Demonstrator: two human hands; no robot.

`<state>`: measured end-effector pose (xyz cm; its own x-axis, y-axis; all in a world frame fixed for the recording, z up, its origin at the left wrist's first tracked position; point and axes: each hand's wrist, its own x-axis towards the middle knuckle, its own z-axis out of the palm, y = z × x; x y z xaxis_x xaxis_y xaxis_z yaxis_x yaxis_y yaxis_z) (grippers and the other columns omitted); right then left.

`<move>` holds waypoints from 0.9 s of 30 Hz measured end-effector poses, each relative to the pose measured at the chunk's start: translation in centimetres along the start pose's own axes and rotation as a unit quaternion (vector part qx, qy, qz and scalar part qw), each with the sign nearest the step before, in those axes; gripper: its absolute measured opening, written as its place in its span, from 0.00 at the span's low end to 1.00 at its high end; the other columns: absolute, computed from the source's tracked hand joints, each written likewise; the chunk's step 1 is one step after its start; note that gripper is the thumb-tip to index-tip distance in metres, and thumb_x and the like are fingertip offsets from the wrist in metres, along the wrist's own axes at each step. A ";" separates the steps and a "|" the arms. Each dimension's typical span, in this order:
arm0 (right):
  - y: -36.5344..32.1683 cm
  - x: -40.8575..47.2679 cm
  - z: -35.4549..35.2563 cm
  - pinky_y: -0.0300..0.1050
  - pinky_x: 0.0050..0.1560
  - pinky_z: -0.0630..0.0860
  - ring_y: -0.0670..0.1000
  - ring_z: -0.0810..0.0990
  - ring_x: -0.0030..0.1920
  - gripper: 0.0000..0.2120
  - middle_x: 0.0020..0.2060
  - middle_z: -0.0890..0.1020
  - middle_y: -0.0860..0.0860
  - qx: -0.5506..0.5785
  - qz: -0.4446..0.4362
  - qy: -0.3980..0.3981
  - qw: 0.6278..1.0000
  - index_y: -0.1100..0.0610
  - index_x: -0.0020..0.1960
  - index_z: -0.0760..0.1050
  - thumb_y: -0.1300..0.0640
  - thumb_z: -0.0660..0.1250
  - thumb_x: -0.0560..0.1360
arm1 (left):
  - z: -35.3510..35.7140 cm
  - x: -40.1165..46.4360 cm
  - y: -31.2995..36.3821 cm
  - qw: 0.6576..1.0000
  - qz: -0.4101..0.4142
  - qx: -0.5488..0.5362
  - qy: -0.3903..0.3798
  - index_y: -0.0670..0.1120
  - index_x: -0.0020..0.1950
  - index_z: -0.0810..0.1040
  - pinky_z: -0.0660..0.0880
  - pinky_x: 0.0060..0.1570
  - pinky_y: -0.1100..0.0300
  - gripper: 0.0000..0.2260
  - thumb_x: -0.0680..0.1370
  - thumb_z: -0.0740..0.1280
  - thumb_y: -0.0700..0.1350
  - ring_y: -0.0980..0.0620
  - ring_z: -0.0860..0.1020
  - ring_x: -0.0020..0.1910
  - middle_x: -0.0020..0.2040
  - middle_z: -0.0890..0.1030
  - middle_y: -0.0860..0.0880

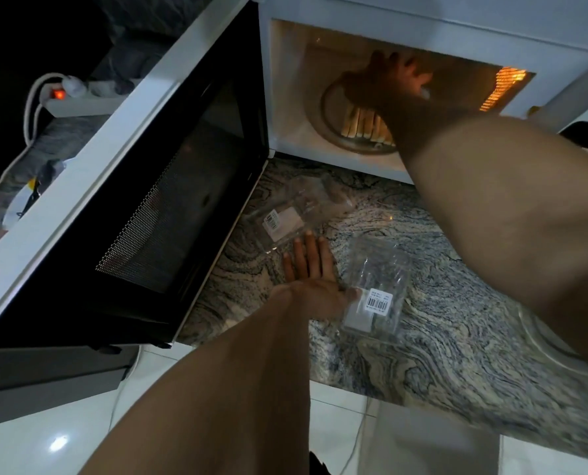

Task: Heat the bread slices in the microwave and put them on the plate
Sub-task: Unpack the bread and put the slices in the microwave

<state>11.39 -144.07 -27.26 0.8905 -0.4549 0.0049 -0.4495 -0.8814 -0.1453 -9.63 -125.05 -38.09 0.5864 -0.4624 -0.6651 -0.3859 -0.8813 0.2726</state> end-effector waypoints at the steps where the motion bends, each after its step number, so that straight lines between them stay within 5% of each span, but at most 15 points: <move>1: 0.2 -0.2 -0.2 0.69 0.76 0.46 0.66 0.53 0.78 0.39 0.78 0.60 0.61 -0.001 -0.006 0.007 1.000 0.54 0.79 0.59 0.32 0.55 0.76 | -0.1 -0.1 0.0 1.000 0.002 0.003 -0.001 0.41 0.74 0.25 0.28 0.70 0.40 0.46 0.78 0.47 0.70 0.36 0.22 0.70 0.71 0.21 0.38; 5: 2.3 -2.3 -0.4 0.64 0.75 0.59 0.64 0.69 0.71 0.35 0.68 0.74 0.62 0.035 -0.032 0.050 0.998 0.56 0.72 0.70 0.32 0.52 0.76 | -0.3 -0.5 0.1 1.000 -0.002 -0.001 0.002 0.41 0.76 0.27 0.30 0.71 0.40 0.44 0.78 0.47 0.70 0.36 0.25 0.72 0.73 0.24 0.38; 8: 3.7 -6.6 -1.1 0.59 0.65 0.72 0.64 0.78 0.59 0.32 0.59 0.79 0.62 0.069 -0.072 0.078 0.992 0.59 0.64 0.75 0.36 0.51 0.77 | -0.4 -0.4 0.2 1.000 -0.005 -0.007 0.005 0.42 0.75 0.26 0.30 0.71 0.39 0.46 0.77 0.47 0.71 0.35 0.25 0.72 0.73 0.23 0.38; 14: 6.9 -16.1 -1.3 0.43 0.54 0.71 0.58 0.78 0.62 0.23 0.65 0.78 0.56 0.182 -0.062 0.035 0.981 0.52 0.65 0.78 0.39 0.62 0.78 | 0.0 -0.4 0.4 0.998 -0.027 -0.040 0.036 0.40 0.79 0.37 0.34 0.74 0.39 0.40 0.79 0.42 0.68 0.33 0.33 0.76 0.78 0.34 0.36; 16: 7.7 -18.9 -0.7 0.44 0.56 0.72 0.56 0.77 0.64 0.26 0.66 0.77 0.54 0.254 -0.016 -0.003 0.967 0.48 0.66 0.76 0.34 0.63 0.75 | -0.3 -0.8 0.4 0.995 -0.030 -0.083 0.035 0.40 0.80 0.43 0.36 0.75 0.40 0.39 0.79 0.40 0.67 0.34 0.37 0.77 0.79 0.40 0.35; 20: 9.5 -24.8 0.7 0.59 0.69 0.69 0.55 0.70 0.71 0.36 0.74 0.69 0.50 0.350 0.071 -0.092 0.929 0.39 0.74 0.65 0.29 0.64 0.69 | -0.3 -2.0 -0.2 0.982 0.002 -0.172 0.082 0.47 0.81 0.40 0.32 0.74 0.44 0.30 0.84 0.45 0.59 0.41 0.32 0.77 0.79 0.33 0.42; 22: 10.3 -27.2 1.9 0.60 0.70 0.67 0.56 0.67 0.74 0.39 0.77 0.64 0.50 0.366 0.090 -0.129 0.917 0.40 0.77 0.59 0.32 0.66 0.70 | -0.1 -2.6 -0.6 0.947 -0.001 -0.292 0.135 0.50 0.81 0.50 0.40 0.76 0.49 0.29 0.82 0.50 0.60 0.44 0.42 0.79 0.81 0.43 0.44; 23: 10.6 -28.5 2.0 0.59 0.71 0.67 0.56 0.66 0.74 0.41 0.78 0.64 0.50 0.365 0.091 -0.143 0.915 0.41 0.78 0.58 0.33 0.67 0.69 | -0.1 -3.6 -0.7 0.916 -0.015 -0.369 0.158 0.48 0.79 0.59 0.51 0.74 0.51 0.29 0.81 0.53 0.61 0.43 0.55 0.78 0.80 0.55 0.43; 25: 10.9 -30.3 2.8 0.56 0.70 0.68 0.55 0.69 0.72 0.46 0.75 0.67 0.49 0.359 0.093 -0.168 0.914 0.45 0.79 0.57 0.33 0.69 0.67 | -0.3 -5.4 -0.7 0.858 -0.021 -0.480 0.180 0.45 0.68 0.75 0.67 0.57 0.59 0.21 0.82 0.59 0.57 0.46 0.74 0.59 0.64 0.76 0.43; 27: 10.7 -31.4 3.5 0.53 0.67 0.72 0.52 0.74 0.66 0.45 0.69 0.73 0.47 0.372 0.099 -0.175 0.906 0.47 0.79 0.57 0.37 0.71 0.69 | -0.2 -7.2 -0.5 0.854 0.028 -0.489 0.175 0.49 0.56 0.79 0.70 0.45 0.61 0.09 0.81 0.62 0.50 0.49 0.77 0.47 0.48 0.79 0.49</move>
<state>-21.11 -138.78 -32.38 0.8236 -0.4124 -0.3895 -0.5473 -0.3974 -0.7366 -13.49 -121.32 -33.32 0.8296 -0.3569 -0.4295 0.2585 -0.4362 0.8619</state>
